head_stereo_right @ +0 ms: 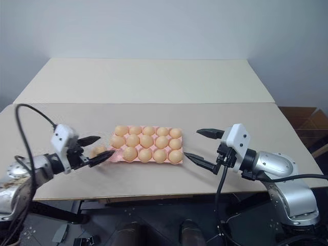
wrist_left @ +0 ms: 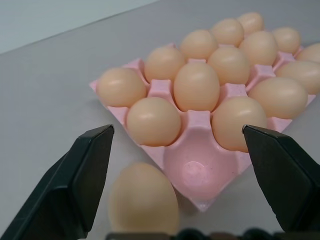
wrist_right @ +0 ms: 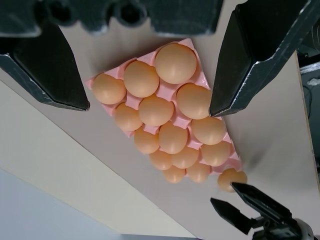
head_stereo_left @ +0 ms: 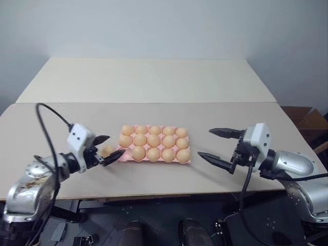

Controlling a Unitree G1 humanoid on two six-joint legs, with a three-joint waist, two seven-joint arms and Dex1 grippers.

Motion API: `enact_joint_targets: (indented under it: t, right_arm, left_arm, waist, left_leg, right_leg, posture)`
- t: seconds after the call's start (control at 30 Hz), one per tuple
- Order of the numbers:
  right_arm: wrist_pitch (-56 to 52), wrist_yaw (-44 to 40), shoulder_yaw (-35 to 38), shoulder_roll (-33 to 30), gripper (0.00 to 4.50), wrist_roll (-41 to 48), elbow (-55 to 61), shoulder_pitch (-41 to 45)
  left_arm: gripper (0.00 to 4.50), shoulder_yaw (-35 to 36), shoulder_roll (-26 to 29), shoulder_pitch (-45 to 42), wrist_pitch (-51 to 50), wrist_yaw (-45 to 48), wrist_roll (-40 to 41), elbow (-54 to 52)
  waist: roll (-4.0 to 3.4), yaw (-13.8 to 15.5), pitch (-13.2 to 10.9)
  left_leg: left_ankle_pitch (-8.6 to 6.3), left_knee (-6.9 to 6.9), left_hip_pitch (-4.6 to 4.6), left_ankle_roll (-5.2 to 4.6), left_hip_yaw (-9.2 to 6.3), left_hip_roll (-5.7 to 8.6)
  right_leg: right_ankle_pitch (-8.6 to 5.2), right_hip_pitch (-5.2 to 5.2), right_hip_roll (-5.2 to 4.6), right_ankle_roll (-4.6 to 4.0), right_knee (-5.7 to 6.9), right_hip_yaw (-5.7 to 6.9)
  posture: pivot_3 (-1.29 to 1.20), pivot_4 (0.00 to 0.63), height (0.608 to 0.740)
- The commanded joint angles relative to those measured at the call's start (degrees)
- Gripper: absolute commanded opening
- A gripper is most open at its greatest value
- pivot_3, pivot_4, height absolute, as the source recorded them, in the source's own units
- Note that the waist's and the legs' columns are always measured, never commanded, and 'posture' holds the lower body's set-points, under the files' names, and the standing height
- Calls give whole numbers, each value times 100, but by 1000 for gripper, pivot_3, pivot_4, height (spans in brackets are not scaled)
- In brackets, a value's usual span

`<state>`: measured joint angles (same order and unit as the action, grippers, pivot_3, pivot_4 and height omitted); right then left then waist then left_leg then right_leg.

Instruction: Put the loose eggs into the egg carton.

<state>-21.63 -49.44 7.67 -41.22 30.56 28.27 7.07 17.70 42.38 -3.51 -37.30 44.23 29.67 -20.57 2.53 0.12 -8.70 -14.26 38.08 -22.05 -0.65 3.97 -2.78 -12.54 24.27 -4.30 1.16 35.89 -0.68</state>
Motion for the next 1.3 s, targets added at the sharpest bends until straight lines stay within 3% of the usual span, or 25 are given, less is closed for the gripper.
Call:
enact_joint_targets:
  t: [0.03,0.63,1.07,1.3]
  right_arm:
    - [39,35,178,-21,4500,96,145,48]
    - [5,25,226,-32,4500,237,284,-85]
    - [1,133,132,9,4500,235,317,-34]
    - [27,204,47,35,4500,185,226,66]
  left_arm:
    - [4472,698,196,179,166,141,201,-84]
    - [4472,2023,553,1272,152,79,50,148]
    - [4472,1445,420,776,-94,-360,89,262]
    - [4472,709,168,-230,-149,-894,-117,734]
  waist:
    - [0,-9,0]
    - [-1,5,-1]
    - [-1,16,-1]
    - [0,63,-1]
  left_leg:
    - [0,0,0,0,-1,-1]
    - [0,0,2,1,2,-4]
    - [-1,0,-1,1,3,-4]
    - [1,0,2,3,0,0]
  right_leg:
    - [-1,0,1,-1,0,1]
    - [-7,0,-2,-12,-1,3]
    - [-4,3,-1,-8,-1,3]
    - [-3,-3,-2,-7,2,7]
  posture:
    - [0,150,740]
    - [0,150,740]
    - [0,150,740]
    - [0,150,740]
